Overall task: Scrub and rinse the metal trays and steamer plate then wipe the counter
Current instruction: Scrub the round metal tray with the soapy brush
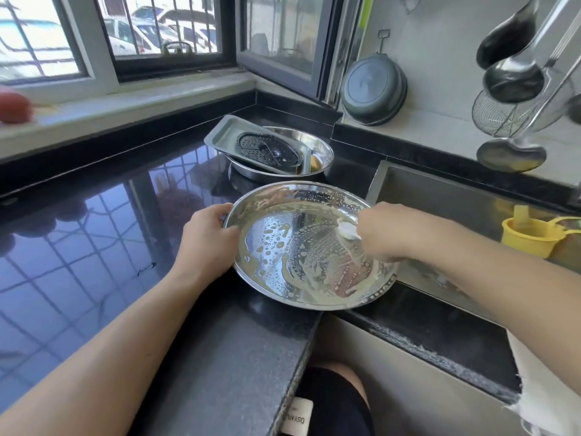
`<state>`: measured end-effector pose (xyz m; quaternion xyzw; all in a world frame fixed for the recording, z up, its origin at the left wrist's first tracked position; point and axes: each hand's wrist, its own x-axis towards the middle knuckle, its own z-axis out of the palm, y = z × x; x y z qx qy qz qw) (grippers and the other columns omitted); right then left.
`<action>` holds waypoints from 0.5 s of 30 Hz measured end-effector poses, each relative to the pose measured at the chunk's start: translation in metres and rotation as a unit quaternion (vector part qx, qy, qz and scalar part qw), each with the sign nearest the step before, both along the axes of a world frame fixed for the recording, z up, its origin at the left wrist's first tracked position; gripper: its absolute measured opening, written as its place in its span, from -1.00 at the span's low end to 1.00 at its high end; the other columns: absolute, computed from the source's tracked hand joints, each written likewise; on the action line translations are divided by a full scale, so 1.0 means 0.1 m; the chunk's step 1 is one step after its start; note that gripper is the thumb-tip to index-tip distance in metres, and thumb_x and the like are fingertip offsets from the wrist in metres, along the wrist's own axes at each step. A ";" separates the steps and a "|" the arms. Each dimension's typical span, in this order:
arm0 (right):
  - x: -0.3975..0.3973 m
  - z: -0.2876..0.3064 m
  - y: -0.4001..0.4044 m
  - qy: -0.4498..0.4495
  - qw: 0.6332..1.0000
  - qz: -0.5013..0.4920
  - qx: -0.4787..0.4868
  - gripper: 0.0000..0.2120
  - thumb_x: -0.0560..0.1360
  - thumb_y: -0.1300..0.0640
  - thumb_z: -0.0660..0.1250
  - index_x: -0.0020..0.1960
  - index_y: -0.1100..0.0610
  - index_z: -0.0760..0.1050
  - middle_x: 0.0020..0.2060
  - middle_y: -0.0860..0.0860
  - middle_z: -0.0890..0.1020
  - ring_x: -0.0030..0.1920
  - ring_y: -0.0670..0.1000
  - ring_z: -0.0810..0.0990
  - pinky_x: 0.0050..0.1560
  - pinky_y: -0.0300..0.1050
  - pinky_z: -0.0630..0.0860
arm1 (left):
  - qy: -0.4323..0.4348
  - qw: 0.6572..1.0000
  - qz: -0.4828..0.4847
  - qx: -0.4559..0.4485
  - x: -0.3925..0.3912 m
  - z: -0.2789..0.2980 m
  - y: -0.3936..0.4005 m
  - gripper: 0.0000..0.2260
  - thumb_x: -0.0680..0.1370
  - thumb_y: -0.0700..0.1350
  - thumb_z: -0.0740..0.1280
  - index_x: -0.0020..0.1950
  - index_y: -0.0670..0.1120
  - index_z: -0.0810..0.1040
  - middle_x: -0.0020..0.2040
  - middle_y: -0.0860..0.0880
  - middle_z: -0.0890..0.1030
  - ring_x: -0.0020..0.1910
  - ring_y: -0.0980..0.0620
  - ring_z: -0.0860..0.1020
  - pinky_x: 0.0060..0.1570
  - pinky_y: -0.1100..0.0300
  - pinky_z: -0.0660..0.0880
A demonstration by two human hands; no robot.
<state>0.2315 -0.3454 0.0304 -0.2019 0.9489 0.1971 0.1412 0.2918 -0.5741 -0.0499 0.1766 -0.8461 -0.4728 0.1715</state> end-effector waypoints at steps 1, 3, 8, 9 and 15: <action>0.02 0.00 0.01 -0.011 1.000 0.013 0.010 -0.76 0.56 0.32 0.16 -0.26 0.13 0.35 -0.26 0.04 0.45 -0.32 0.02 0.43 -0.36 -0.13 0.37 | 0.000 1.000 0.002 0.001 -0.01 -0.01 -0.01 -0.69 0.49 -0.24 0.30 0.04 0.08 0.74 -0.15 0.11 0.73 -0.07 0.02 0.67 -0.06 0.11 0.57; 0.09 -0.04 0.01 -0.042 0.998 0.042 0.006 -0.81 0.61 0.24 0.16 -0.07 0.22 0.53 -0.20 0.05 0.51 -0.24 0.07 0.46 -0.31 -0.13 0.39 | -0.002 1.000 0.007 0.001 -0.02 -0.02 -0.01 -0.67 0.48 -0.26 0.29 0.04 0.08 0.74 -0.15 0.11 0.73 -0.07 0.02 0.66 -0.11 0.14 0.55; 0.00 0.00 -0.01 -0.003 1.000 -0.003 0.010 -0.84 0.57 0.32 0.17 -0.16 0.19 0.43 -0.26 0.04 0.46 -0.34 -0.01 0.40 -0.40 -0.16 0.33 | -0.006 1.000 0.006 0.007 -0.03 -0.03 -0.02 -0.65 0.48 -0.27 0.29 0.06 0.09 0.74 -0.16 0.13 0.73 -0.09 0.07 0.67 -0.16 0.19 0.51; -0.03 0.01 -0.01 0.004 1.000 -0.009 0.001 -0.82 0.57 0.32 0.19 -0.19 0.19 0.41 -0.26 0.05 0.46 -0.36 -0.02 0.38 -0.37 -0.14 0.34 | -0.008 1.000 0.005 0.007 -0.02 -0.03 -0.02 -0.65 0.48 -0.26 0.29 0.06 0.09 0.74 -0.16 0.13 0.73 -0.10 0.08 0.67 -0.19 0.20 0.50; -0.03 -0.09 -0.10 -0.047 0.996 0.041 -0.065 -0.73 0.65 0.24 0.11 0.10 0.18 0.60 -0.10 0.06 0.61 -0.21 0.05 0.56 -0.21 -0.07 0.53 | -0.008 1.000 0.008 0.004 -0.03 -0.03 -0.03 -0.65 0.49 -0.27 0.28 0.06 0.09 0.74 -0.17 0.14 0.72 -0.11 0.08 0.67 -0.18 0.20 0.52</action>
